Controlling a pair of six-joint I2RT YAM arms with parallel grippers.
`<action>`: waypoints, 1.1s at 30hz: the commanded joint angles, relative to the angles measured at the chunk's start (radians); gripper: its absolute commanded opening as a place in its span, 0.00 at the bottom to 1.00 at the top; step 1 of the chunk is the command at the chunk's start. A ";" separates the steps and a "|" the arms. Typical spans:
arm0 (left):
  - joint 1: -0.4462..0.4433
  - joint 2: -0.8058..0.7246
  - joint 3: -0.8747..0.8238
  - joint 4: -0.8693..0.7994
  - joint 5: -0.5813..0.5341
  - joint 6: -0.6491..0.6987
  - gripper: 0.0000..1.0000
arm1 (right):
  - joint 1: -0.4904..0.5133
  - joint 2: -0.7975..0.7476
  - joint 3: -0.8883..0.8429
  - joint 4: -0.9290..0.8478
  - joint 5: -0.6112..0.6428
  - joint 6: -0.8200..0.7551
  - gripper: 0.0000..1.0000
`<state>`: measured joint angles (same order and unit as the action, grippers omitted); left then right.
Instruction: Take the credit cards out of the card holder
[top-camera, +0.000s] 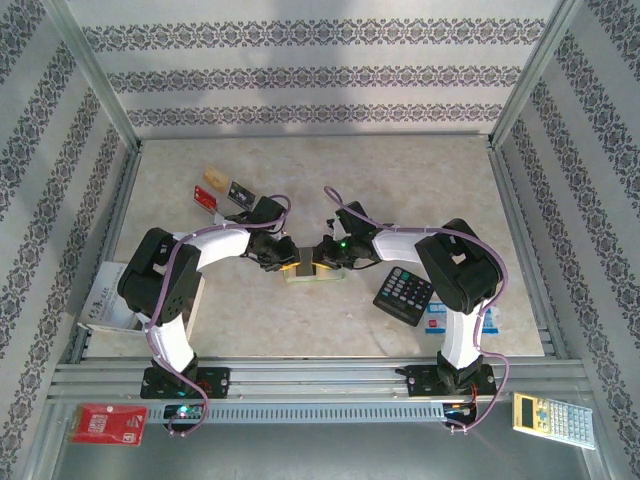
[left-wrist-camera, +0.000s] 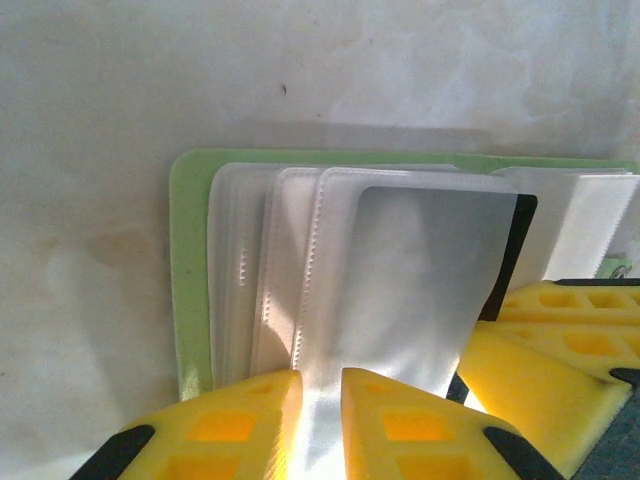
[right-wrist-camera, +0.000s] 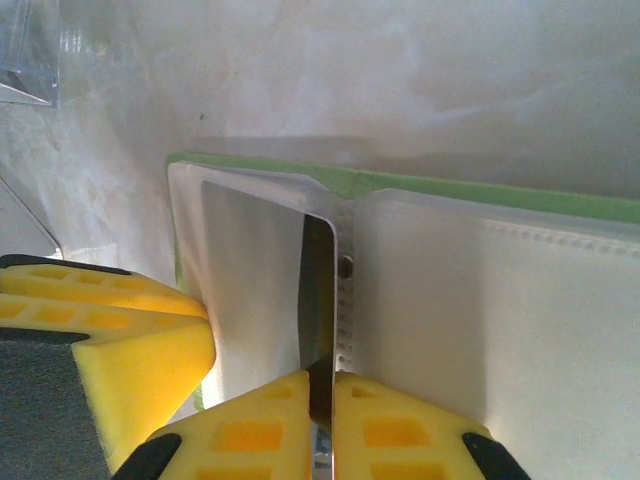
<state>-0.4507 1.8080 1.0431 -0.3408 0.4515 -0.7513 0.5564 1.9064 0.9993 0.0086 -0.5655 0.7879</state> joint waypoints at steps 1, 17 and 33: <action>-0.004 0.019 -0.018 -0.064 -0.066 0.012 0.20 | -0.020 -0.016 -0.034 -0.061 0.083 -0.024 0.11; 0.000 -0.057 0.049 -0.108 -0.063 0.042 0.25 | -0.038 -0.120 -0.068 -0.024 0.100 -0.033 0.06; 0.039 -0.193 -0.032 0.015 -0.054 -0.045 0.50 | -0.080 -0.288 -0.155 0.030 0.141 -0.037 0.00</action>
<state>-0.4324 1.6630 1.0378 -0.3698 0.4061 -0.7650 0.4858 1.6585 0.8570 0.0105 -0.4473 0.7742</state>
